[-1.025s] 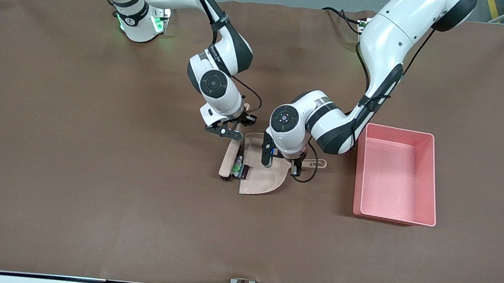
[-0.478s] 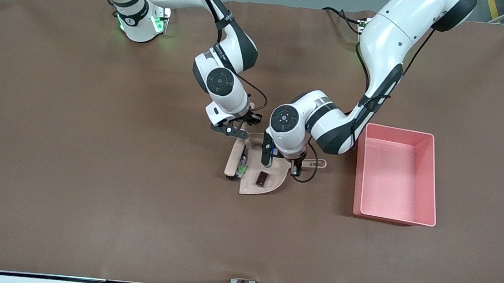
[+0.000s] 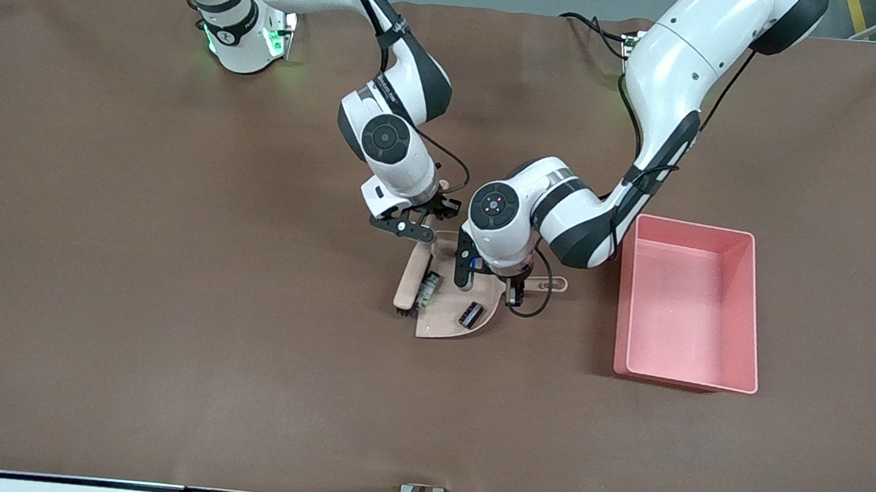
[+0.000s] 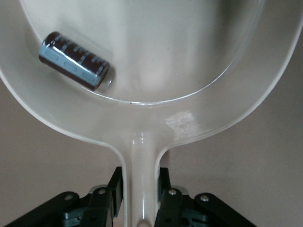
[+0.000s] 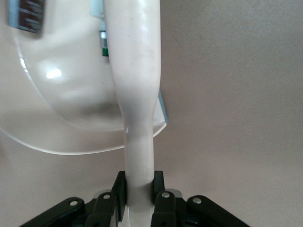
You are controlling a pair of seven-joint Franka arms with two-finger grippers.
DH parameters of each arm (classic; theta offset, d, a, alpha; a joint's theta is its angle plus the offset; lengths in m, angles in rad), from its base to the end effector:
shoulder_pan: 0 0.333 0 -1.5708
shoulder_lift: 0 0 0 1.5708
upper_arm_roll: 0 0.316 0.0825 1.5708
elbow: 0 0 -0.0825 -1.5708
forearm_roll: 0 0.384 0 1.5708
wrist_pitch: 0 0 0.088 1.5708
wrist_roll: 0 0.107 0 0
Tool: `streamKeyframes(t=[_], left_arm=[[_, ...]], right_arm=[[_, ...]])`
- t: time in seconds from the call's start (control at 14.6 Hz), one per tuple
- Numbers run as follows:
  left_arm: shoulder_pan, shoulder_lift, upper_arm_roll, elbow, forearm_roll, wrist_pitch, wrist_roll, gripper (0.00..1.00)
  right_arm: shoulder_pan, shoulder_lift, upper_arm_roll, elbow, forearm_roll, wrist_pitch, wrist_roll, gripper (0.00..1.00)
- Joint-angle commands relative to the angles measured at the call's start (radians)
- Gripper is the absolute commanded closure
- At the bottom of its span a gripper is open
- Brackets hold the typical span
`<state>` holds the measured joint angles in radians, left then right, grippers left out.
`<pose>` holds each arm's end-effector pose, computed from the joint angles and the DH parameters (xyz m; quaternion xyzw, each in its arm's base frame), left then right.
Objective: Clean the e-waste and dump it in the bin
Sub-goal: 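Sweep the capacitor and green component into the dustpan with the right gripper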
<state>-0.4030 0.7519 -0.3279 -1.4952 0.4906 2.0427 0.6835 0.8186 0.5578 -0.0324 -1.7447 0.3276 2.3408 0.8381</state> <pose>0.5598 -0.4182 0.2296 -0.6886 0.7151 0.0728 0.0962 0.4689 0.4796 0.2594 -0.9845 0.1342 0.0669 0.0905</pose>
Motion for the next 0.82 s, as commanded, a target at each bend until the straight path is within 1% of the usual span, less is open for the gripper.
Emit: streamKeyframes(t=[0.0, 0.27, 0.62, 0.75], left_arm=[[-0.017, 0.021, 0.003, 0.023, 0.011, -0.007, -0.018, 0.7], [-0.017, 0.021, 0.003, 0.021, 0.011, -0.007, -0.018, 0.71], [-0.017, 0.021, 0.003, 0.021, 0.014, -0.007, -0.018, 0.71], [-0.017, 0.021, 0.003, 0.021, 0.016, -0.007, -0.018, 0.71]], right_arm=[[0.016, 0.011, -0.008, 0.025, 0.002, -0.008, 0.029, 1.0], [0.02, 0.028, -0.006, 0.06, 0.004, -0.006, 0.059, 1.0], [0.028, 0.034, -0.006, 0.07, 0.025, -0.001, 0.064, 1.0], [0.042, 0.053, -0.006, 0.071, 0.027, 0.015, 0.067, 1.0]])
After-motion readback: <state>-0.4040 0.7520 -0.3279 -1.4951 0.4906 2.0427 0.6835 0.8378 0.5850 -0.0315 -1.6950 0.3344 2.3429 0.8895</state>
